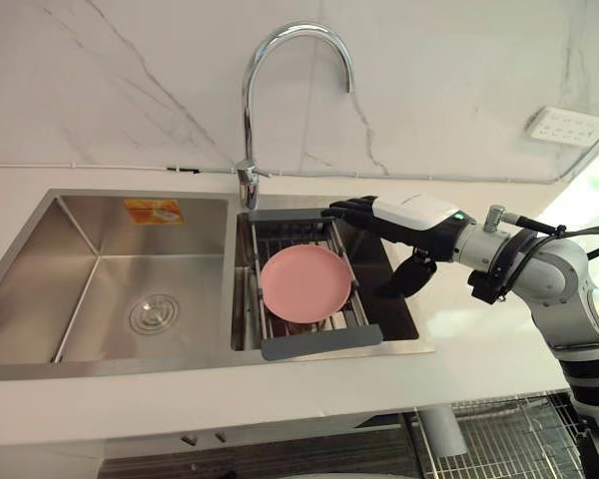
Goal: Walk over to the sink, pick up the cup, carry it to the dishwasher, place the cup inside the dishwasher, then close the dishwasher door
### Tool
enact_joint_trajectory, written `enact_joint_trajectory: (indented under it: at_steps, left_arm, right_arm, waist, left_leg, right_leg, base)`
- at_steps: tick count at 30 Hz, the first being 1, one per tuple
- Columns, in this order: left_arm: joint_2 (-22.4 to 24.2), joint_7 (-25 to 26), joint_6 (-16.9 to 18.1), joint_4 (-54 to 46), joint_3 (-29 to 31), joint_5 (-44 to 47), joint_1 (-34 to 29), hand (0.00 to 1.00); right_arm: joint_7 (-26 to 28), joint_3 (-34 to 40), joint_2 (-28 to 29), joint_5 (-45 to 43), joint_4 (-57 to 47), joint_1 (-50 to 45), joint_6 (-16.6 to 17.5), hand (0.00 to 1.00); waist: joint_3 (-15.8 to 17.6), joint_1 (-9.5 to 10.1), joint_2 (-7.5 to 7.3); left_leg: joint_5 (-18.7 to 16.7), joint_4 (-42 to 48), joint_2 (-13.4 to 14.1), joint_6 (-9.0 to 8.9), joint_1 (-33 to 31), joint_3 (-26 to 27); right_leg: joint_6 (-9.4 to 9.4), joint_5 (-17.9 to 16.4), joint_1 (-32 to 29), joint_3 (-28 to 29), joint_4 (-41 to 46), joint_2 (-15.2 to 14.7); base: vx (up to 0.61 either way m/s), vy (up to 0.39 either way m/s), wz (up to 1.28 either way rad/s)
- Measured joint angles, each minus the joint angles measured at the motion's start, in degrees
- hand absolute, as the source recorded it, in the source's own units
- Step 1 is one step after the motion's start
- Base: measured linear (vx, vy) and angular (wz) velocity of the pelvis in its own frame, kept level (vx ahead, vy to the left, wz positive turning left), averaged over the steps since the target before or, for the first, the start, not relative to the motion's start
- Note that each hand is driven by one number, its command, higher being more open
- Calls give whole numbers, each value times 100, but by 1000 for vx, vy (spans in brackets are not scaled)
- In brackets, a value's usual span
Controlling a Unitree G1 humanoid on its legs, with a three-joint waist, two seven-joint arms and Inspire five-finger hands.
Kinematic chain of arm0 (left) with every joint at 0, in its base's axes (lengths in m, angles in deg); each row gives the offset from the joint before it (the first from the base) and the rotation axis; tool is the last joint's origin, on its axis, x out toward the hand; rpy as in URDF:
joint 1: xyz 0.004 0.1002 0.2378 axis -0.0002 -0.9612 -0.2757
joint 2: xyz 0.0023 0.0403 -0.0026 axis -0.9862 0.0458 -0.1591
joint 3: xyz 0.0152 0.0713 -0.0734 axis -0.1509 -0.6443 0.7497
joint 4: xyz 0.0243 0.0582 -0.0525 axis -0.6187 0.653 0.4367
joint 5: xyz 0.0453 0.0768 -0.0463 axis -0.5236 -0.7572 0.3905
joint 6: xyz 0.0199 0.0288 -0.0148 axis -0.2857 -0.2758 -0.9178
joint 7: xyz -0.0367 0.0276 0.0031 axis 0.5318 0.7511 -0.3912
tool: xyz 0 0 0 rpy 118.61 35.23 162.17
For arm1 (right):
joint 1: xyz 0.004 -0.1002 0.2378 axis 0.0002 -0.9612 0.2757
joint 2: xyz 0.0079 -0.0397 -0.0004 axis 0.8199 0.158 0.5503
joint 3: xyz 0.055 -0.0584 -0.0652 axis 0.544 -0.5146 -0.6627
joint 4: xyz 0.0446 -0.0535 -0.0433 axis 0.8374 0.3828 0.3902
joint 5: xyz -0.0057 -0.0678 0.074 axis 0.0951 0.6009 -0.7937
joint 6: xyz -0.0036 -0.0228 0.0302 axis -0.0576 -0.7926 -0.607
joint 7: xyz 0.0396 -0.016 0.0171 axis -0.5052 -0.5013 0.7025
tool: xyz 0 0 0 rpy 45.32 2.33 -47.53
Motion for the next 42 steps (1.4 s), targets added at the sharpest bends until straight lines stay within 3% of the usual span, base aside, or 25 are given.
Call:
enact_joint_trajectory:
  at_steps: [13,22,42]
  left_arm:
    - [-4,-31,4,5,4,9,-12,100]
    - [-1,-30,44,6,4,10,-14,100]
    - [11,-36,48,-30,3,23,-27,100]
  right_arm:
    - [9,-341,2,380,199,-208,207,100]
    - [-295,-499,40,743,199,-317,352,100]
    - [-813,-803,512,1005,702,-369,24,100]
  waist:
    - [-79,12,14]
    - [-83,17,23]
    - [-73,141,66]
  left_leg:
    - [258,-216,78,-14,-37,5]
    - [288,-236,143,-61,-49,18]
    - [467,-306,168,-124,-82,-240]
  right_leg:
    - [-109,71,-131,-27,-4,87]
    - [-150,72,-159,-37,-5,155]
    - [-190,55,-83,-349,-6,158]
  base:
    - [-94,-33,0]
    - [-8,-6,-1]
    - [-29,2,7]
